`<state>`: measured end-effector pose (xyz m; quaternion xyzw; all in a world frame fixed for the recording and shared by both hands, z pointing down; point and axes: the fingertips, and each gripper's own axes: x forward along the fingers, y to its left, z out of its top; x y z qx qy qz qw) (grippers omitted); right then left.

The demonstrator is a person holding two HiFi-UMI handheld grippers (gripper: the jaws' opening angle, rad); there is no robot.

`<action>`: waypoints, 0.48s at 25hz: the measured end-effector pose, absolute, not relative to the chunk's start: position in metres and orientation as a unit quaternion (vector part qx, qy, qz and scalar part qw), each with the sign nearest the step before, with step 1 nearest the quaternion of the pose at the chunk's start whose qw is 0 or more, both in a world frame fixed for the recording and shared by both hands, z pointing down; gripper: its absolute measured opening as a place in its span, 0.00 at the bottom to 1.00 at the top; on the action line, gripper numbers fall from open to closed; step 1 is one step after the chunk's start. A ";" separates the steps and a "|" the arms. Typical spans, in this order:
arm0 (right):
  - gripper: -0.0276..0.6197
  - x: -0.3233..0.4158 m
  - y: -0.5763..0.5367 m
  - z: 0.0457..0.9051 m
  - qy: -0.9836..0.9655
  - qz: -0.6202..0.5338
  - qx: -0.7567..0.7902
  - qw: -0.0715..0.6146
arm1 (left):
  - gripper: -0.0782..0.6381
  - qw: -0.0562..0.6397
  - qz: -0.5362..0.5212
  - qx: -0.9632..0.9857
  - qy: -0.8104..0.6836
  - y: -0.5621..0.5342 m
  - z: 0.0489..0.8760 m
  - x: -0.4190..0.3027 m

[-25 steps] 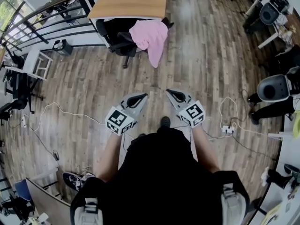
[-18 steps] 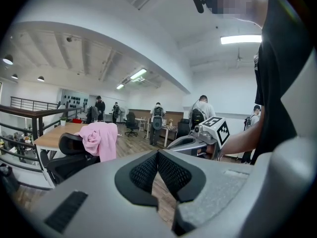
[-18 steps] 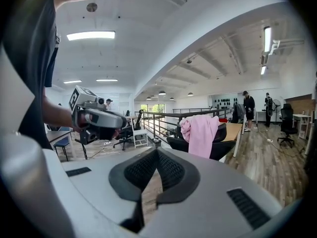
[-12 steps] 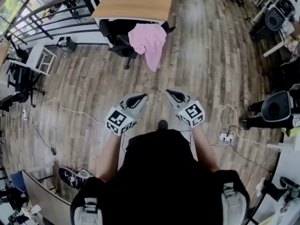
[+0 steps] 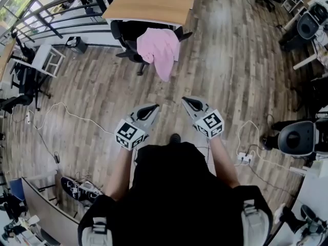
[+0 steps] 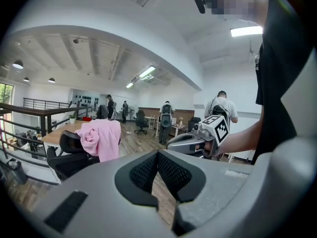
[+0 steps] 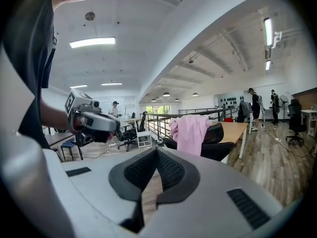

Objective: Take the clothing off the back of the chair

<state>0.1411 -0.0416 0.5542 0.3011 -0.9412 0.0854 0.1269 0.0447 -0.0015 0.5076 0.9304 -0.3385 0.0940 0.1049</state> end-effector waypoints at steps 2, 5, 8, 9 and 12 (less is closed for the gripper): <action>0.04 0.145 -0.045 0.558 -0.943 0.088 0.297 0.127 | 0.11 0.108 0.095 0.928 -0.342 -0.004 0.510 0.050; 0.04 0.148 -0.052 0.563 -0.944 0.089 0.290 0.129 | 0.11 0.107 0.096 0.926 -0.349 -0.009 0.513 0.053; 0.04 0.146 -0.058 0.564 -0.944 0.091 0.289 0.131 | 0.11 0.114 0.098 0.924 -0.352 -0.014 0.517 0.049; 0.04 0.144 -0.060 0.564 -0.944 0.092 0.290 0.131 | 0.11 0.118 0.098 0.923 -0.352 -0.016 0.519 0.046; 0.04 0.143 -0.064 0.565 -0.944 0.093 0.288 0.133 | 0.11 0.126 0.091 0.921 -0.356 -0.027 0.519 0.043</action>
